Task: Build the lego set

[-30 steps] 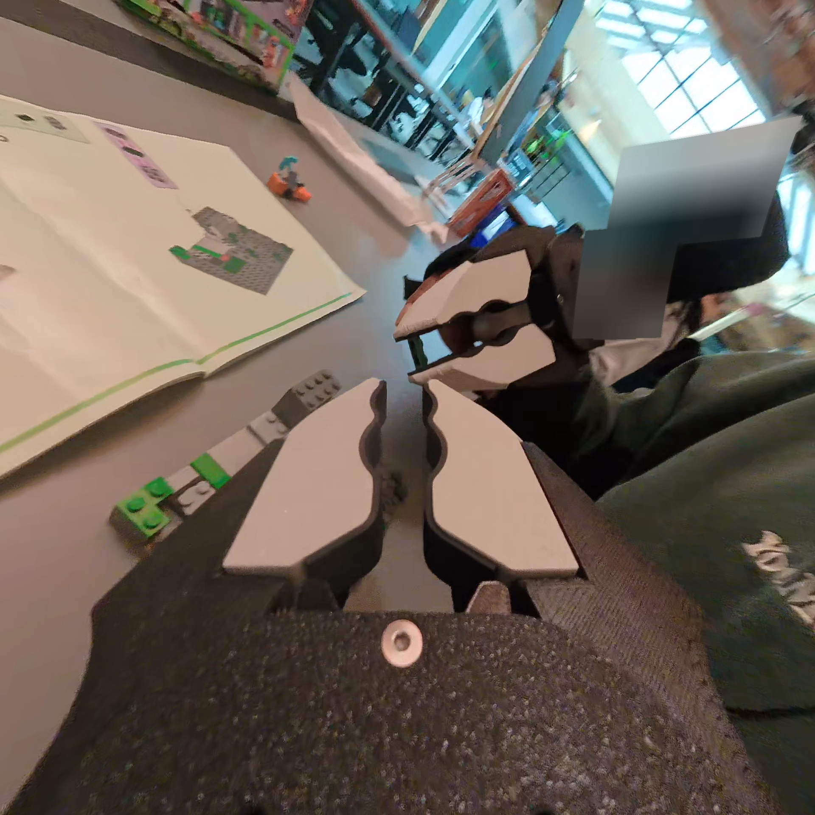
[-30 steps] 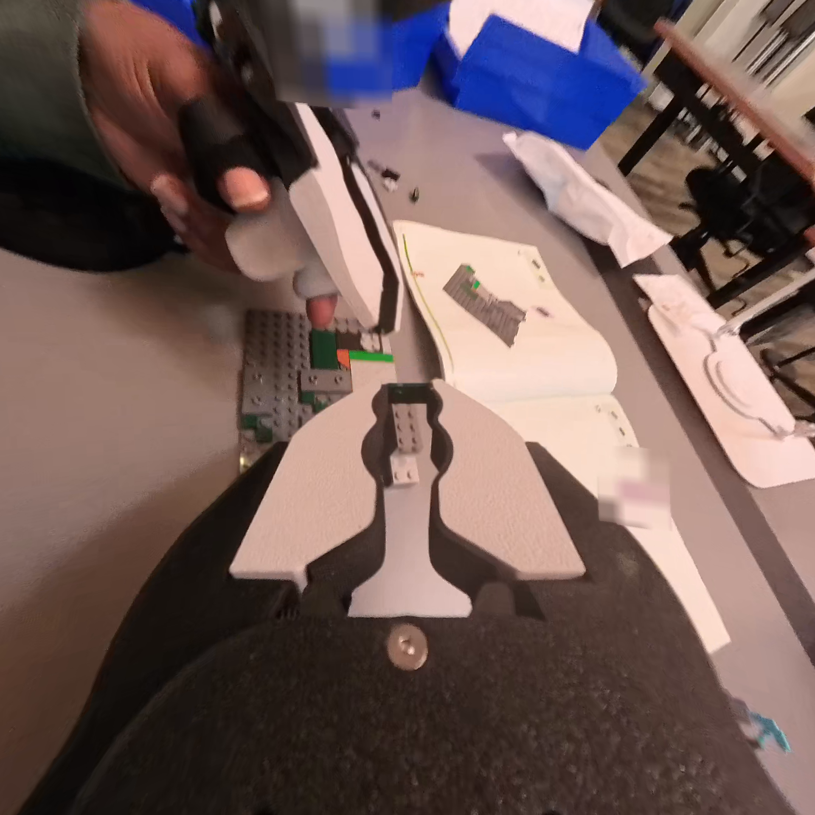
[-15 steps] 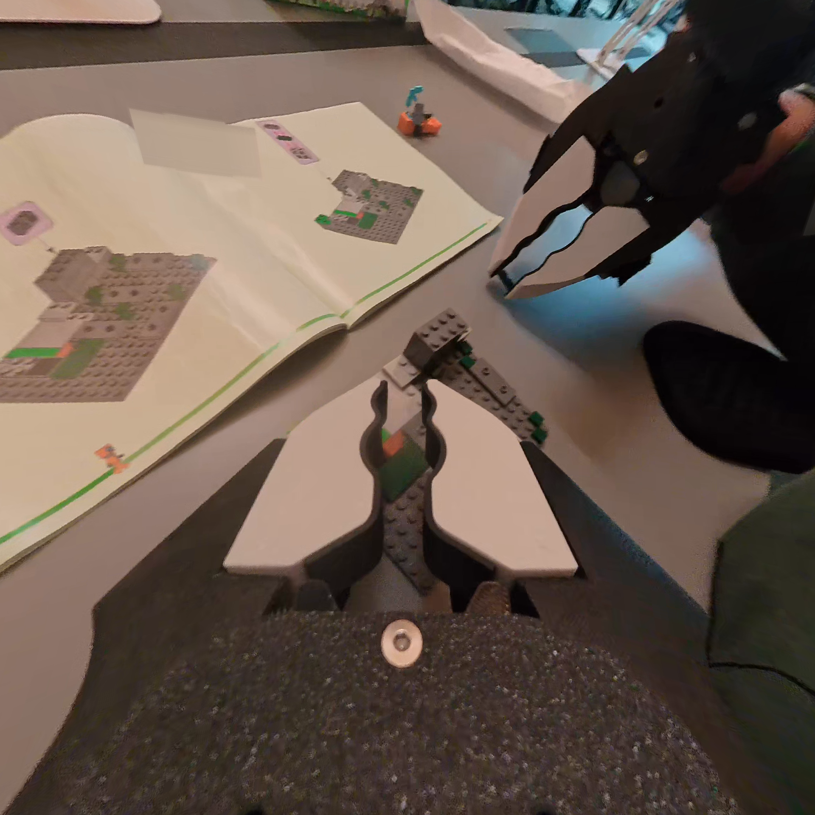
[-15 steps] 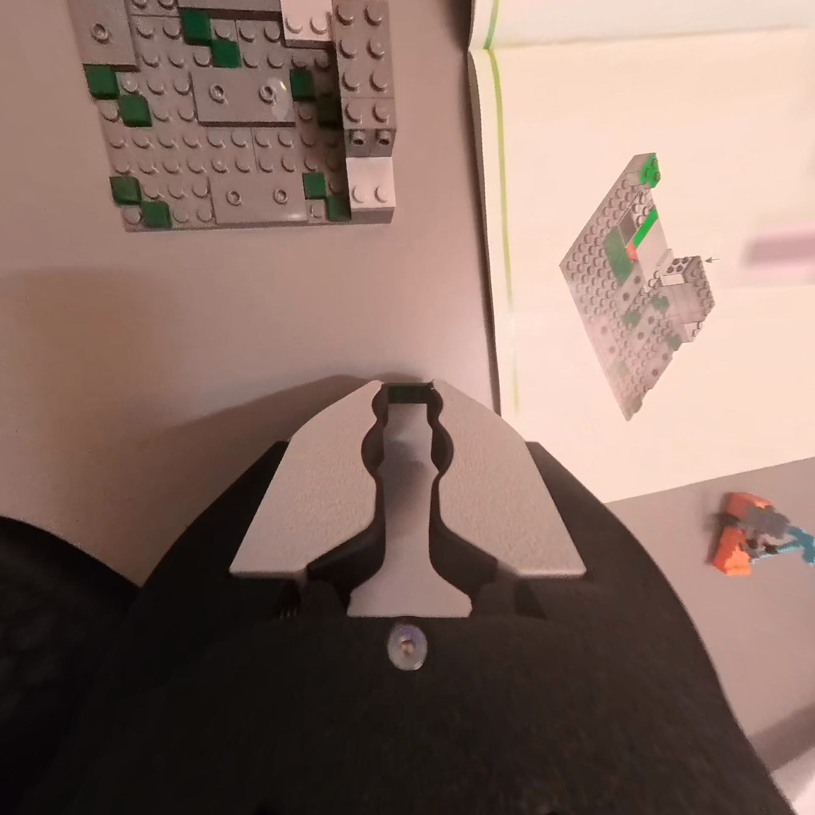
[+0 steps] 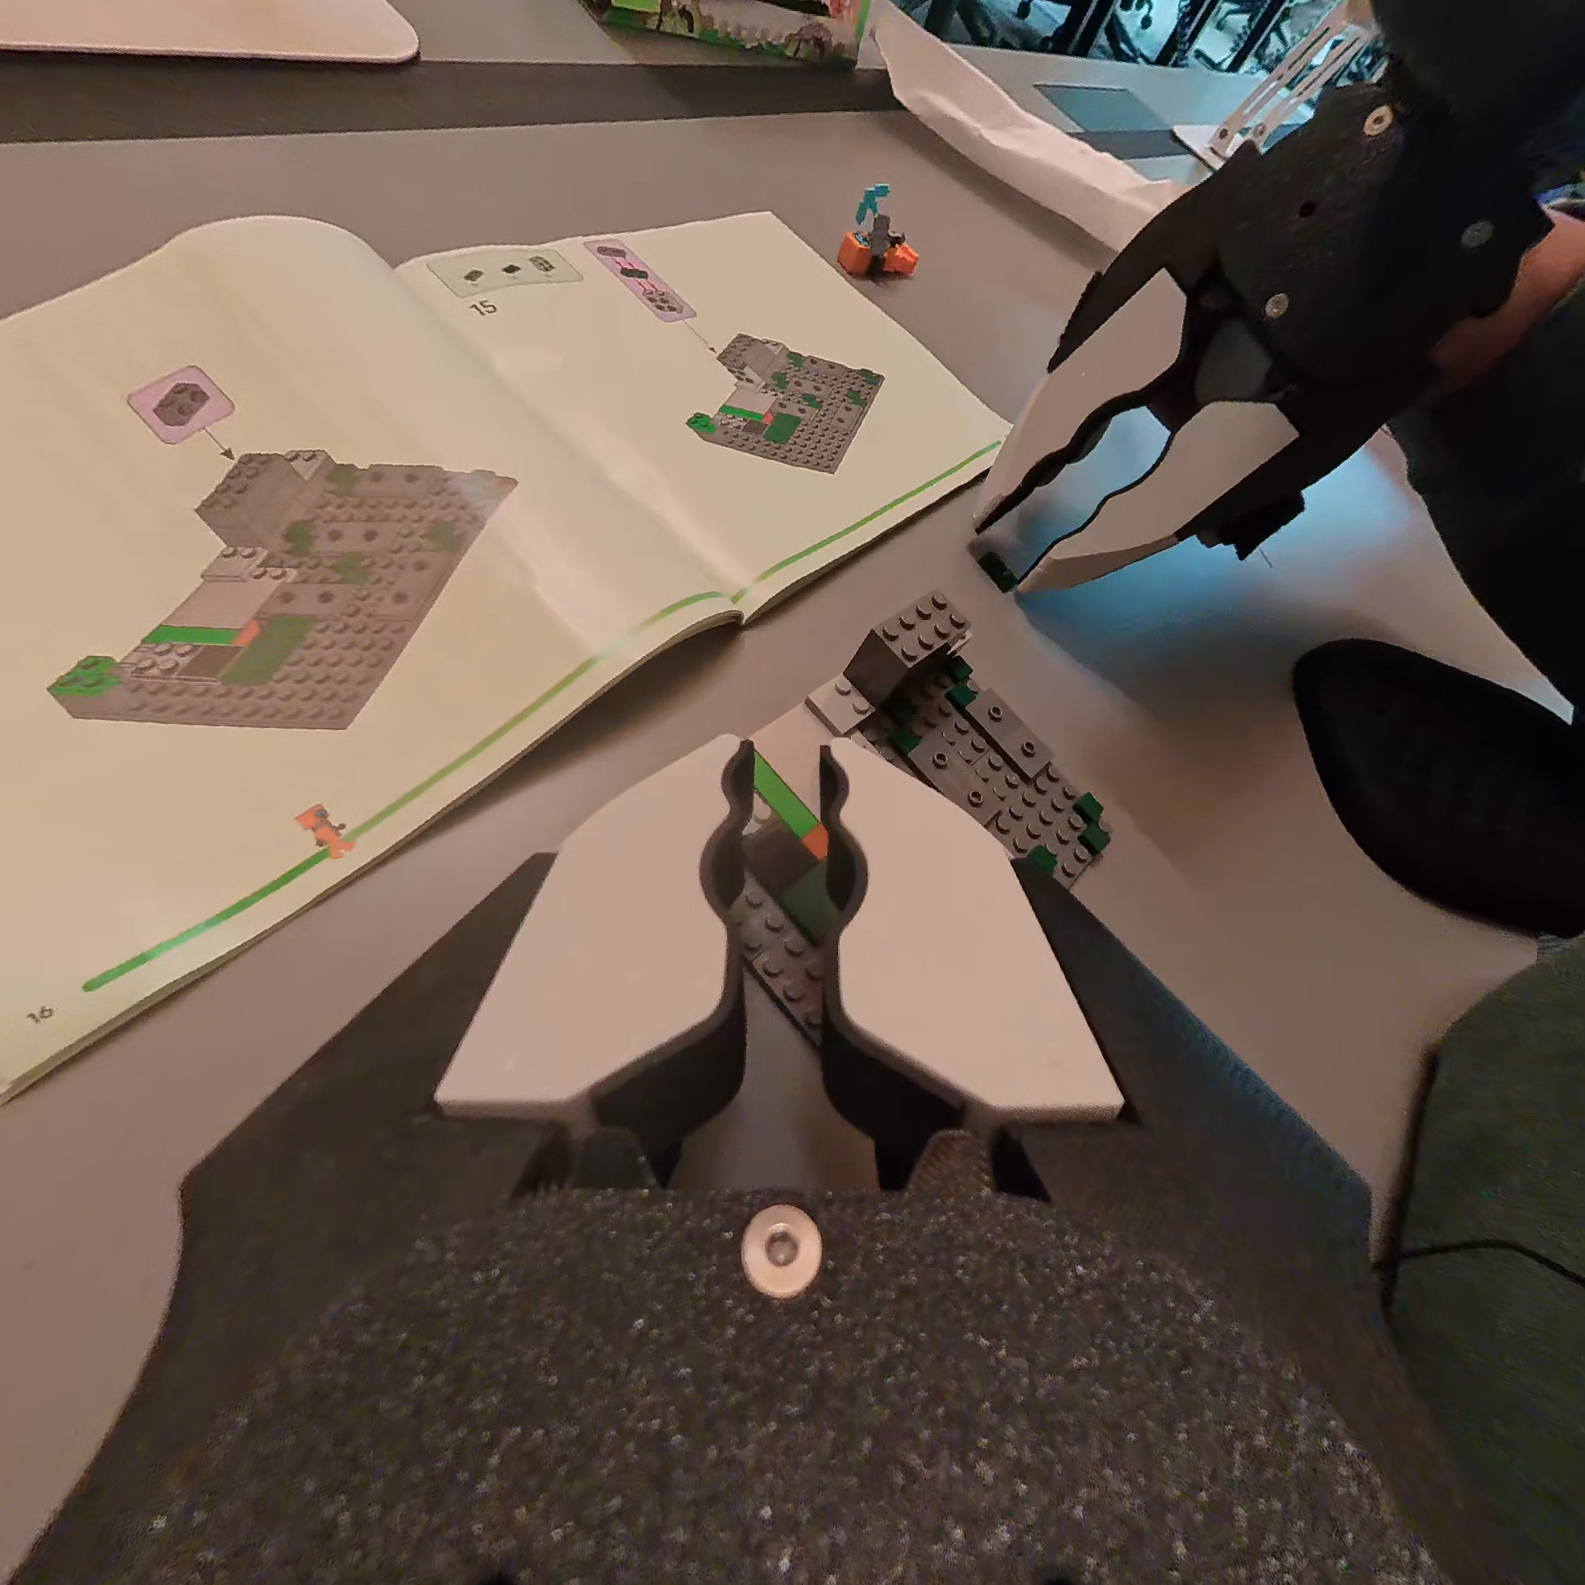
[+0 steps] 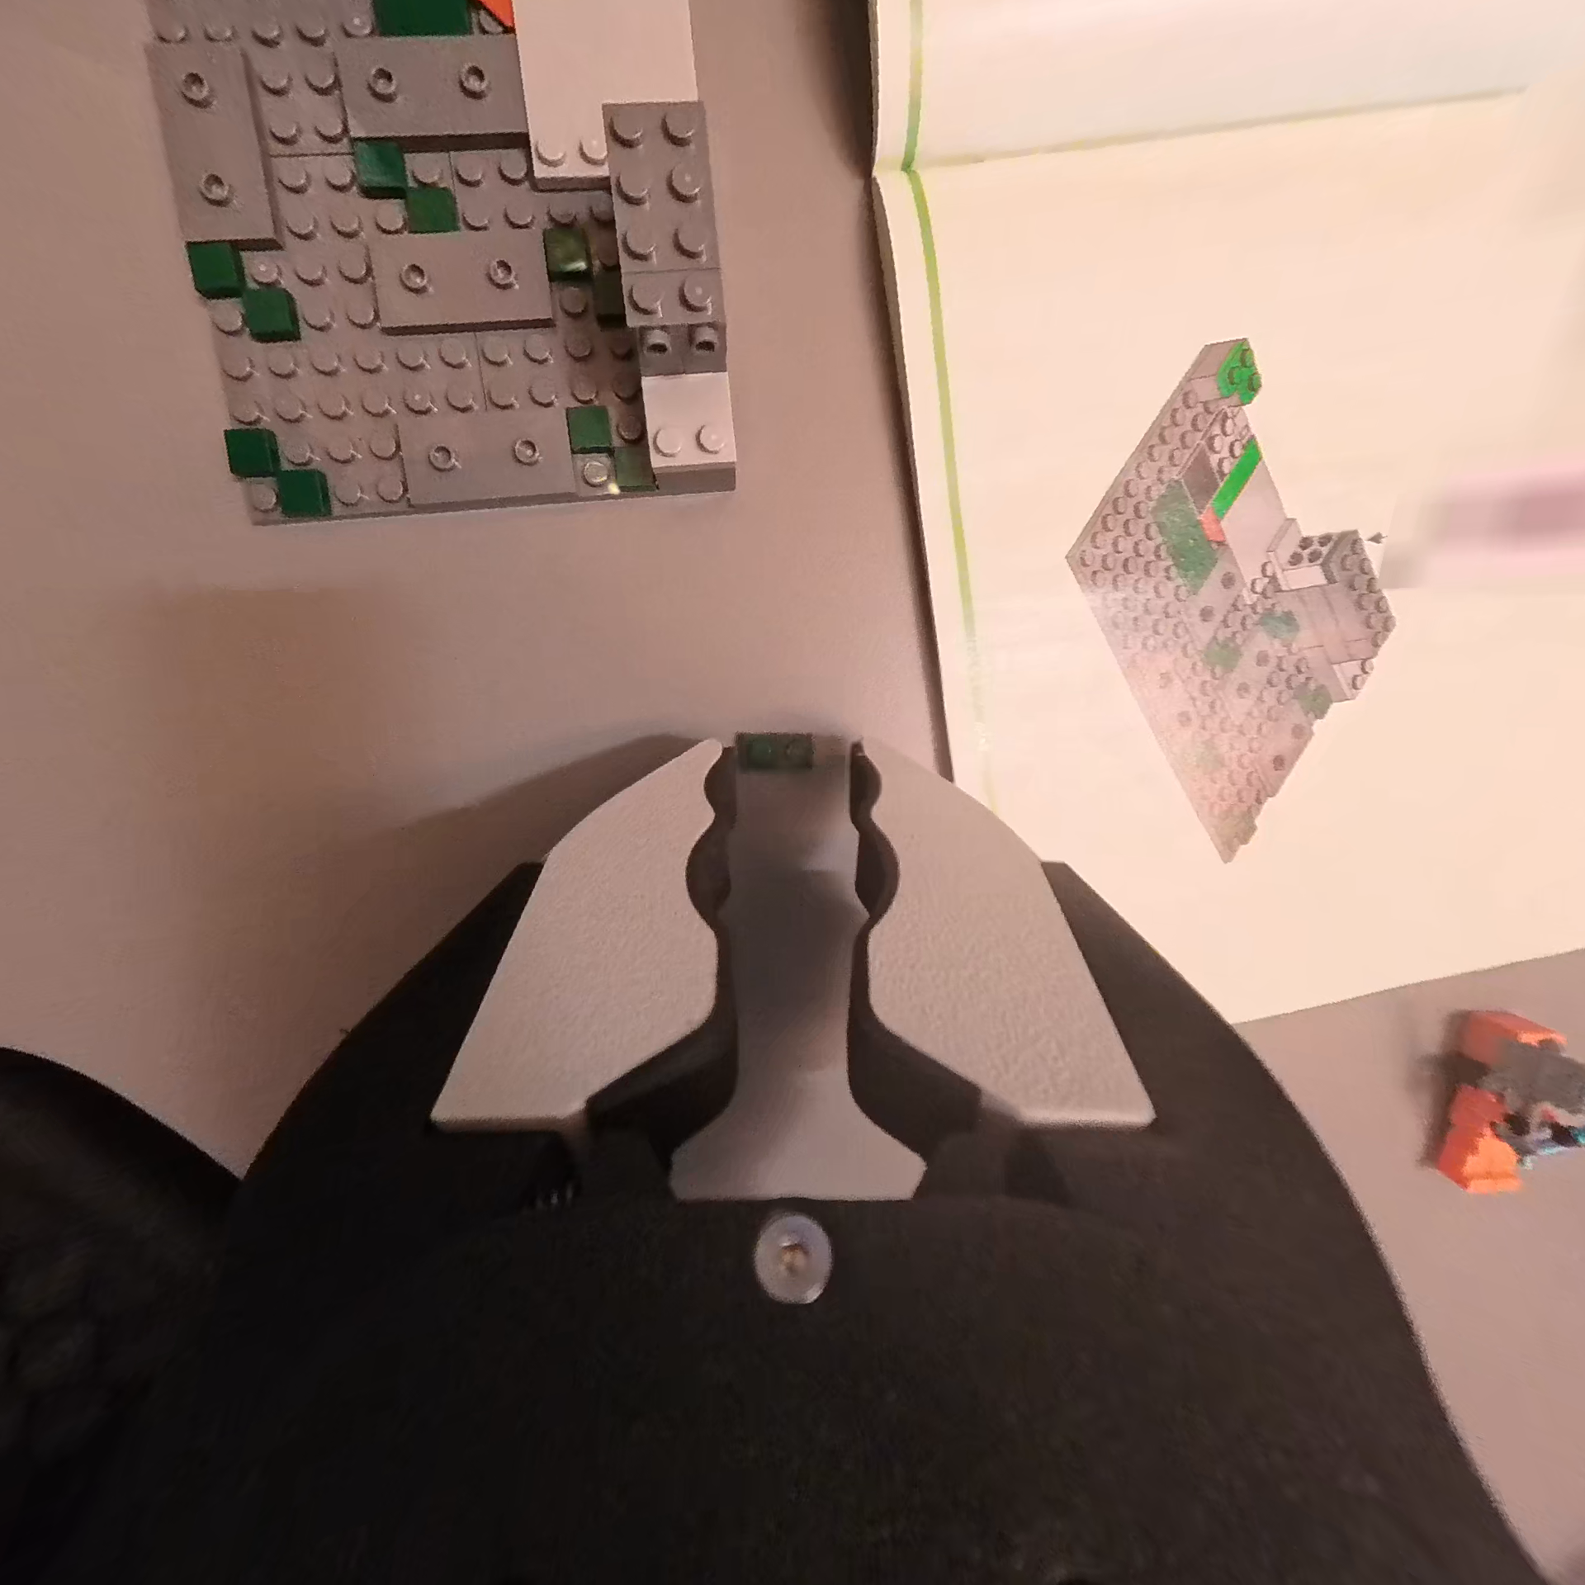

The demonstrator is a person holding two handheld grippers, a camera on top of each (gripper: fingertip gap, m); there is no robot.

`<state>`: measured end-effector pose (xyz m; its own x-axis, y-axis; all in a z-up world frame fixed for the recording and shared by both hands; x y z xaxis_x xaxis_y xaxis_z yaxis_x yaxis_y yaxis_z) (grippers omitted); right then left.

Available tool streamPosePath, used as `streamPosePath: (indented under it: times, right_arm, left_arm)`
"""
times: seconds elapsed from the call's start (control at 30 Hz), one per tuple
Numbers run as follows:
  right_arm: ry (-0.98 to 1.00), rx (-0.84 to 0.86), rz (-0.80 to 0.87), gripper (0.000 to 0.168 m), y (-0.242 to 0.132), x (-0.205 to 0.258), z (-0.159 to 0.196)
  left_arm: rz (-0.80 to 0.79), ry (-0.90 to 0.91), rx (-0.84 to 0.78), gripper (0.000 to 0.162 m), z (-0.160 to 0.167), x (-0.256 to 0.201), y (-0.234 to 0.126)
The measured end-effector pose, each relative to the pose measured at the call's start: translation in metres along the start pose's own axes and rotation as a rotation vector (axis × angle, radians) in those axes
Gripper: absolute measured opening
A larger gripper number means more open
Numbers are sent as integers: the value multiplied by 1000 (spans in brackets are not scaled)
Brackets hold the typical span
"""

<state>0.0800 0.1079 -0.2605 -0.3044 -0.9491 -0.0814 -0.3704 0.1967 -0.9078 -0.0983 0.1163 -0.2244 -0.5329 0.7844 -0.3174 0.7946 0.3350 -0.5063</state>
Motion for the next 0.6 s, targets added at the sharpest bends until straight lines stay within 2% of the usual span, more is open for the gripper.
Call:
streamPosePath:
  times: [0.2,0.33,0.47,0.6]
  right_arm:
    - [57,-126,32,26,-16,-1,-5]
    - [124,-258,86,25,-23,3,-12]
    - [199,-425,136,25,-29,10,-22]
    - [215,-483,167,24,-32,12,-20]
  left_arm:
    - [-20,0,-12,14,-4,3,-5]
    - [-98,9,1,13,-5,16,-16]
    - [-304,33,52,11,0,47,-45]
    - [-597,17,139,13,16,92,-92]
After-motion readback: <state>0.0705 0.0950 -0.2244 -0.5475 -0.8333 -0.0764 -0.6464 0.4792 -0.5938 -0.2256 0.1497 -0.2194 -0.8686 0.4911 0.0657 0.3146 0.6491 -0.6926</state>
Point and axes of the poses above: each gripper's, where its closed fingertips meet, y out along the fingers, z out of its underside, x = y × z across the jaws, the point moved 2 cm from there along -y, back along the fingers, and after that the axes turned 2 degrees about x, right-handed, at the moved point
